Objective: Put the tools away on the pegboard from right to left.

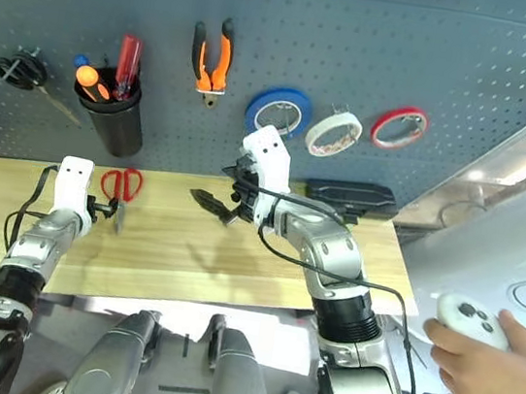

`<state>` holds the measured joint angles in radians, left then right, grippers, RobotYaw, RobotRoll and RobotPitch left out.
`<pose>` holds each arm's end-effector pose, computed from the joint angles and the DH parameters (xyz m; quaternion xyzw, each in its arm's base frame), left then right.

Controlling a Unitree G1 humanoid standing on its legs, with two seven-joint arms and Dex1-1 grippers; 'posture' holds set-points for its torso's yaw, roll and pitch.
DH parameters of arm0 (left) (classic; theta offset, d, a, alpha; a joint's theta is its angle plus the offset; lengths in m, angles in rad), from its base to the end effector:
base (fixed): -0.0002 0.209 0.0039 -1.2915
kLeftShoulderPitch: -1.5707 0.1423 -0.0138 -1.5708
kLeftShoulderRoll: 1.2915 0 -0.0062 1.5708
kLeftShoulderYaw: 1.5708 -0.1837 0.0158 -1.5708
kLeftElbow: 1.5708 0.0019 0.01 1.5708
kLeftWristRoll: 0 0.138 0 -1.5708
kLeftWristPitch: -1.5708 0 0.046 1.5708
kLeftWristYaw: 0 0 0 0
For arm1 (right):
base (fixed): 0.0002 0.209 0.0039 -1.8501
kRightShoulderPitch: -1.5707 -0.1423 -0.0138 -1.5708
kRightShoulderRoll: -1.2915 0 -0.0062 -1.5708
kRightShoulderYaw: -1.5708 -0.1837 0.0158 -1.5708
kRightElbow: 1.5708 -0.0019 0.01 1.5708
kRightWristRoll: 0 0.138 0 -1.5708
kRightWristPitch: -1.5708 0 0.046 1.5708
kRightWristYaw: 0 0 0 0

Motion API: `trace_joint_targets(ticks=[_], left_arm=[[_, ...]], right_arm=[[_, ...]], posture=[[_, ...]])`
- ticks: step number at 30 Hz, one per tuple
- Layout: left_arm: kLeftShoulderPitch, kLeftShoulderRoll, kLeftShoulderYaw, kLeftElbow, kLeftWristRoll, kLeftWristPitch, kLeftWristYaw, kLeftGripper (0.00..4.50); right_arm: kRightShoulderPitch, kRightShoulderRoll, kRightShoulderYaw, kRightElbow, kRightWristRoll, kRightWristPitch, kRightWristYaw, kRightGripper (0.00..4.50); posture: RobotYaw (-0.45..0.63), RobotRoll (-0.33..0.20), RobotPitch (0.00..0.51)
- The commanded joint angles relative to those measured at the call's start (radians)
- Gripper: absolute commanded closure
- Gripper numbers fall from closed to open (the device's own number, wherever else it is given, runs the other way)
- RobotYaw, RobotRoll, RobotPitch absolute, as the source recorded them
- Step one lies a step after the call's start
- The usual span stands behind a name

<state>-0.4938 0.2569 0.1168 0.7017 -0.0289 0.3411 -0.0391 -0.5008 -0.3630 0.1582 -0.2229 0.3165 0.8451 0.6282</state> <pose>0.2829 0.2159 0.0321 0.0661 0.2646 0.0517 0.9607 0.2649 -0.1456 0.1575 -0.0671 0.1243 0.4382 0.8877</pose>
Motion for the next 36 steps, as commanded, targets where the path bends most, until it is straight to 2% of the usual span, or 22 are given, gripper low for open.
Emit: trace_joint_targets(ticks=[1, 4, 5, 6, 12, 18, 32, 36], left_arm=[[-0.022, 0.01, 0.03, 0.085, -0.007, -0.021, 0.022, 0.06], [-0.061, 0.022, 0.049, 0.127, -0.016, -0.04, 0.024, 0.24], [-0.069, 0.024, 0.054, 0.131, -0.02, -0.04, 0.024, 0.47], [-0.072, 0.024, 0.057, 0.132, -0.023, -0.04, 0.023, 0.51], [-0.054, 0.0, 0.031, 0.076, -0.036, 0.023, -0.044, 1.43], [-0.035, -0.021, 0.06, -0.023, -0.055, 0.072, -0.007, 2.34], [-0.005, 0.027, 0.05, -0.126, -0.039, 0.204, 0.024, 4.44], [0.0, 0.024, 0.065, -0.192, -0.052, 0.226, 0.036, 4.44]], right_arm=[[0.026, -0.008, -0.013, -0.055, 0.026, 0.051, -0.014, 0.0], [0.04, -0.018, -0.014, -0.082, 0.035, 0.077, -0.015, 0.0], [0.042, -0.022, -0.014, -0.087, 0.039, 0.082, -0.015, 0.0], [0.043, -0.025, -0.015, -0.093, 0.042, 0.088, -0.016, 0.0], [0.043, -0.039, -0.013, -0.089, 0.047, 0.089, -0.017, 0.0], [0.042, -0.036, -0.005, -0.076, 0.045, 0.075, -0.015, 0.0], [0.052, -0.028, 0.015, -0.079, 0.044, 0.064, -0.012, 0.0], [0.05, -0.029, 0.019, -0.077, 0.045, 0.061, -0.01, 0.0]], posture=[[-0.02, 0.0, 0.374], [-0.03, 0.0, 0.385], [-0.03, 0.0, 0.385], [-0.03, 0.0, 0.385], [-0.03, 0.0, 0.381], [-0.02, 0.0, 0.378], [-0.01, 0.0, 0.373], [0.0, 0.0, 0.373]])
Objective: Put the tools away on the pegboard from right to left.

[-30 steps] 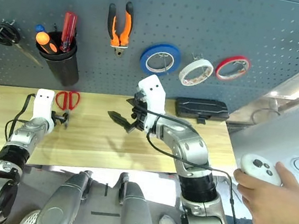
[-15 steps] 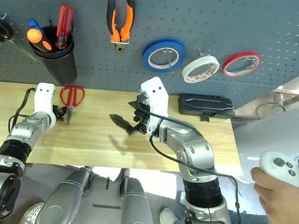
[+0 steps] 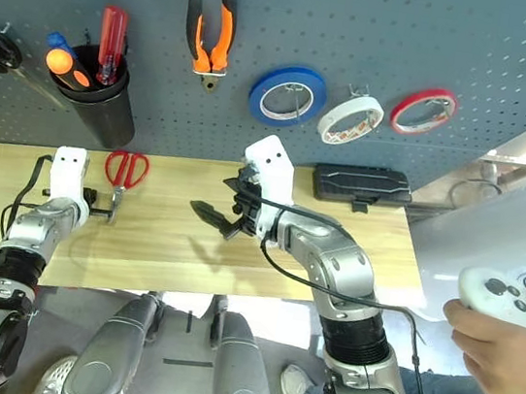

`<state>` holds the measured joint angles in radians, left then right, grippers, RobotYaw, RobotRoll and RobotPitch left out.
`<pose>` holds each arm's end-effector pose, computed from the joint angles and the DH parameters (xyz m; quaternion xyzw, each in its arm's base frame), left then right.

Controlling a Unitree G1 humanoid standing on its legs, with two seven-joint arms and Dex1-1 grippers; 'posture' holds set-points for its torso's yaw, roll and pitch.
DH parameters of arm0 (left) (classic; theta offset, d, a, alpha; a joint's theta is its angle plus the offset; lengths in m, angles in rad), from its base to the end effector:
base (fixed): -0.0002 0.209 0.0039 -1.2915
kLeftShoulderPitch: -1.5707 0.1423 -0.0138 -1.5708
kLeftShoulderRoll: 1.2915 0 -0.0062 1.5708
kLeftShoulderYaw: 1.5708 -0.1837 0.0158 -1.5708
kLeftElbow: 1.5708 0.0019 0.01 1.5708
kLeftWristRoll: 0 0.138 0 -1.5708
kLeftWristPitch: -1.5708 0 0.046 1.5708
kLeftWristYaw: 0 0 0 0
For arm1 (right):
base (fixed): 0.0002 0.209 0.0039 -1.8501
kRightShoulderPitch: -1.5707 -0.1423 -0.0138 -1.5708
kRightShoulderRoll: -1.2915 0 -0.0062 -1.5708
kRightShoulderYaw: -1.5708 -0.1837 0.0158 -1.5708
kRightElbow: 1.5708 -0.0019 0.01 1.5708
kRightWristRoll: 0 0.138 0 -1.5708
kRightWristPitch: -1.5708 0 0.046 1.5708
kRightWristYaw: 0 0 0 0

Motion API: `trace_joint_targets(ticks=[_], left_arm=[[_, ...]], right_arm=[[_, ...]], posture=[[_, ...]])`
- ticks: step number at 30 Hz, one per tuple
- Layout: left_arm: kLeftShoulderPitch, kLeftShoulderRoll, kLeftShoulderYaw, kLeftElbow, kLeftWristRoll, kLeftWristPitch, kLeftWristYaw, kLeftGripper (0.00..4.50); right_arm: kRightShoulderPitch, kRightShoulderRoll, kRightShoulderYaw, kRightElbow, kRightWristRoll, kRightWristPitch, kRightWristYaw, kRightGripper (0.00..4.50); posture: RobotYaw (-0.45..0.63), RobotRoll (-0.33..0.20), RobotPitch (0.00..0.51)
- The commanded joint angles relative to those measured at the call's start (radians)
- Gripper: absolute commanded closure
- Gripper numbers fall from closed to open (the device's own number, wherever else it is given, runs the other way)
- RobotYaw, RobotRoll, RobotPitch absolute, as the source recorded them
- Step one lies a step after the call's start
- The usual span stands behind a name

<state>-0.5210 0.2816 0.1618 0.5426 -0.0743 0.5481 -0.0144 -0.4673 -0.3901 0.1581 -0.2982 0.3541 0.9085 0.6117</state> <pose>0.2907 0.2224 0.0626 0.0388 0.2680 0.0782 0.9595 0.2550 -0.1480 0.1579 -0.0663 0.1398 0.4409 0.8841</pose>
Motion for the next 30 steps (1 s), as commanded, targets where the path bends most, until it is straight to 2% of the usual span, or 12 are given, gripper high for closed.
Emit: trace_joint_targets(ticks=[1, 7, 10, 20, 30], left_arm=[[0.023, -0.005, 0.026, -0.038, -0.01, 0.012, 0.019, 4.44], [-0.038, -0.028, 0.047, 0.046, -0.017, -0.049, 0.039, 4.44], [-0.071, -0.04, 0.046, 0.128, -0.019, -0.079, 0.039, 4.2], [-0.14, -0.039, 0.063, 0.303, -0.023, -0.181, 0.06, 2.74], [-0.171, -0.002, 0.056, 0.348, 0.007, -0.259, 0.103, 1.24]], right_arm=[[0.016, -0.002, 0.02, -0.001, 0.008, -0.003, 0.007, 0.0], [0.013, -0.005, 0.026, 0.004, 0.007, -0.006, 0.01, 0.0], [0.015, -0.009, 0.028, 0.003, 0.006, -0.006, 0.012, 0.0], [0.038, -0.015, 0.029, -0.02, 0.008, 0.004, 0.005, 0.0], [0.045, -0.03, 0.042, -0.019, -0.001, -0.016, 0.01, 0.0]], posture=[[0.0, 0.0, 0.373], [0.0, 0.0, 0.373], [-0.01, 0.0, 0.374], [-0.03, 0.0, 0.372], [-0.03, 0.0, 0.37]])
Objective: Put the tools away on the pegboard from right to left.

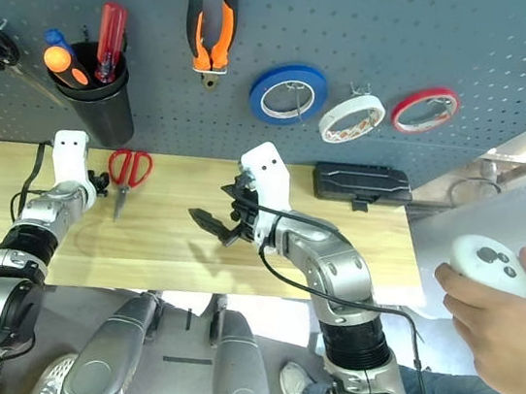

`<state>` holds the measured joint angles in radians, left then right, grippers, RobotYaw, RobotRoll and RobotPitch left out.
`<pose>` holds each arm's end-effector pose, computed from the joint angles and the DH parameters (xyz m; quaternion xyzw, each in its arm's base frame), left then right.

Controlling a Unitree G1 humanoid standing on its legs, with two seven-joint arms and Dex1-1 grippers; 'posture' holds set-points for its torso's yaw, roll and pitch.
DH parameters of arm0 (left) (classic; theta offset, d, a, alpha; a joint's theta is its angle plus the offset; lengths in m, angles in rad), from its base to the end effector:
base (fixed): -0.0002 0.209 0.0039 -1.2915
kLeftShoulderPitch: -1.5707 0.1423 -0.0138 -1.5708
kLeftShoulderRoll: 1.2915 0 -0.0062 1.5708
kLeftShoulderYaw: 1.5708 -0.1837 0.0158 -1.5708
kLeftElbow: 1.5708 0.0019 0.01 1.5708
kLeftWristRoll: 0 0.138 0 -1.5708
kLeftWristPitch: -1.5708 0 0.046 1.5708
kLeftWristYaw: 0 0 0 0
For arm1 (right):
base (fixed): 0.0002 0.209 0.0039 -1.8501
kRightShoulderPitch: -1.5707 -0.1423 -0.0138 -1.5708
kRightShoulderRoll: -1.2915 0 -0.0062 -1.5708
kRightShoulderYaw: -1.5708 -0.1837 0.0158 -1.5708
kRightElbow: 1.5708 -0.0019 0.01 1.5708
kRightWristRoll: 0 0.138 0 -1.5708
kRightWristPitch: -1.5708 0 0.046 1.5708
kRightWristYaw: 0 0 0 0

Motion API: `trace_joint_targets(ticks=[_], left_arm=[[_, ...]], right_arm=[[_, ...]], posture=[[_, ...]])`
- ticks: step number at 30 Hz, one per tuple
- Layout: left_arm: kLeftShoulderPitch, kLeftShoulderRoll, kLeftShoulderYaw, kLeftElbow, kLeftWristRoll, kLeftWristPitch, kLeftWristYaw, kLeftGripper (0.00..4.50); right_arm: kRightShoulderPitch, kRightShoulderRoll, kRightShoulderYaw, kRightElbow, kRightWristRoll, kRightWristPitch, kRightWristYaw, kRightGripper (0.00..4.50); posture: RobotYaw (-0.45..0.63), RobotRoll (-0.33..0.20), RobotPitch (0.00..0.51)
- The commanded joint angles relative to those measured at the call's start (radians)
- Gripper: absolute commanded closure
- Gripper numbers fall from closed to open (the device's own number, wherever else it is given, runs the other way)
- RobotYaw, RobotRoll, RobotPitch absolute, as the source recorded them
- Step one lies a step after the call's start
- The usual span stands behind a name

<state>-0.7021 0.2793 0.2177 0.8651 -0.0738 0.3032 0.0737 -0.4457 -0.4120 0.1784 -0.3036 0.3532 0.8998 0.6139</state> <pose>0.3170 0.2214 0.0692 0.0194 0.2149 0.1284 0.9680 0.2522 -0.1496 0.1529 -0.0752 0.1508 0.4426 0.8807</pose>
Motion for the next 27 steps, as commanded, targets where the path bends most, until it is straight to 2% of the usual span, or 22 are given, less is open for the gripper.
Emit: trace_joint_targets(ticks=[1, 8, 22, 27], left_arm=[[0.005, 0.001, 0.004, 0.026, 0.004, -0.019, 0.019, 1.04], [-0.017, -0.023, 0.013, 0.028, -0.027, 0.012, -0.002, 0.05], [-0.018, -0.025, -0.028, 0.137, 0.007, 0.015, -0.021, 0.05], [-0.047, -0.033, -0.048, 0.189, 0.013, 0.036, -0.057, 0.79]], right_arm=[[0.023, -0.009, 0.022, -0.012, 0.0, -0.009, 0.008, 0.0], [0.021, -0.016, 0.028, -0.006, -0.005, -0.021, 0.012, 0.0], [0.023, -0.027, 0.034, -0.008, -0.007, -0.032, 0.013, 0.0], [0.017, -0.026, 0.037, -0.002, -0.008, -0.037, 0.014, 0.0]], posture=[[-0.03, 0.0, 0.369], [-0.03, 0.0, 0.368], [-0.03, 0.0, 0.37], [-0.03, 0.0, 0.371]])
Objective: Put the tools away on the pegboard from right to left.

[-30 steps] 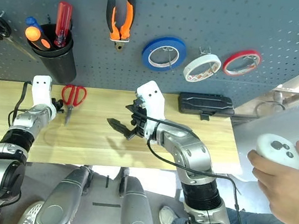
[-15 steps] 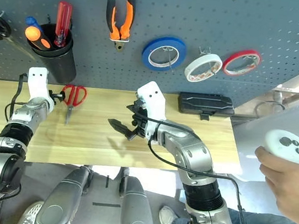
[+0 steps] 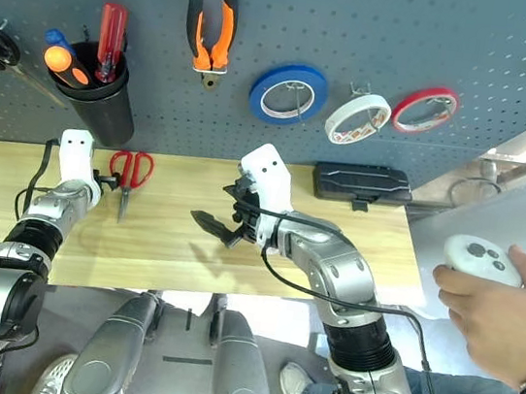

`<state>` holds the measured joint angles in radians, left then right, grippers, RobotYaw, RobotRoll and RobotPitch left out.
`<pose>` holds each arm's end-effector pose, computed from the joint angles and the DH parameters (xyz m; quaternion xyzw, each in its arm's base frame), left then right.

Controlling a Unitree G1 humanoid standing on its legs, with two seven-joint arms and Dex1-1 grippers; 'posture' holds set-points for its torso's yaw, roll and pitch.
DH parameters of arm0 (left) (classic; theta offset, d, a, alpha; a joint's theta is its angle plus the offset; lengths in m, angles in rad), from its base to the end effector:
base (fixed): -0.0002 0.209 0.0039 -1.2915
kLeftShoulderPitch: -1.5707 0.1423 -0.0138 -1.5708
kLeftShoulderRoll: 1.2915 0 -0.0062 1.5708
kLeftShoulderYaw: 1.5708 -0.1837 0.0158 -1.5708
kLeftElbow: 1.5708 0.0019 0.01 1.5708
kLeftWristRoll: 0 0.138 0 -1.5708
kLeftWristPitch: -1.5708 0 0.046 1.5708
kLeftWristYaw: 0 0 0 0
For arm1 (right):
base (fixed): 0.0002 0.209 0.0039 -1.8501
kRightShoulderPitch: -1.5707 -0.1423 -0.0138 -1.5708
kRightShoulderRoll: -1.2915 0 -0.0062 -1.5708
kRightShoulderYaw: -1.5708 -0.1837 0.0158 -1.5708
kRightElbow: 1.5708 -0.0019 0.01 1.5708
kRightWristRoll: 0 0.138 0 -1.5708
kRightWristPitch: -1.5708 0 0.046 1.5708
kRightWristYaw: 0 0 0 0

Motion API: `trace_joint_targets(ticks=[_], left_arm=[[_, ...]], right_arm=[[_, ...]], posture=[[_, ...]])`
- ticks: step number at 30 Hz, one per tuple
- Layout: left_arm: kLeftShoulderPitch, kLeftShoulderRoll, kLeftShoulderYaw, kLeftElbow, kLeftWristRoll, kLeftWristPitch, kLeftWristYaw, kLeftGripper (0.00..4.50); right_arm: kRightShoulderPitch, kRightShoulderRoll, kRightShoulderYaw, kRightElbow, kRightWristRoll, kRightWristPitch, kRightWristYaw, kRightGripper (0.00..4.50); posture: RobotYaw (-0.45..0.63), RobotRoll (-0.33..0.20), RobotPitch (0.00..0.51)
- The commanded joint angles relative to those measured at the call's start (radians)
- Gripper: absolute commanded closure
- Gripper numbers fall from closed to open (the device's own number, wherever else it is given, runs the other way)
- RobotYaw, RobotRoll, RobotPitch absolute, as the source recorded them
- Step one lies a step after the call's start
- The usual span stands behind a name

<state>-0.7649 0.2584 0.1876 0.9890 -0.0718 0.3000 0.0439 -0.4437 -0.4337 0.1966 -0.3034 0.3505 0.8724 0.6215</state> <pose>0.3232 0.2080 0.0641 0.0189 0.2483 0.0946 0.9639 0.2519 -0.1503 0.1527 -0.0886 0.1465 0.4477 0.8776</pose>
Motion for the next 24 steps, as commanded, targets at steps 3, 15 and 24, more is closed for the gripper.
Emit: trace_joint_targets(ticks=[3, 15, 24], left_arm=[[0.001, -0.015, -0.025, 0.081, 0.008, 0.062, -0.055, 1.28], [-0.013, -0.014, -0.022, 0.086, 0.001, 0.092, -0.079, 3.02], [-0.003, -0.004, -0.029, 0.06, 0.013, 0.037, -0.078, 4.43]], right_arm=[[0.011, -0.003, 0.02, 0.003, -0.007, -0.014, 0.007, 0.0], [-0.015, 0.008, 0.027, 0.062, -0.028, -0.067, 0.011, 0.0], [-0.047, 0.028, 0.029, 0.124, -0.05, -0.12, 0.019, 0.0]], posture=[[-0.03, 0.0, 0.37], [-0.01, 0.0, 0.355], [0.01, 0.0, 0.333]])
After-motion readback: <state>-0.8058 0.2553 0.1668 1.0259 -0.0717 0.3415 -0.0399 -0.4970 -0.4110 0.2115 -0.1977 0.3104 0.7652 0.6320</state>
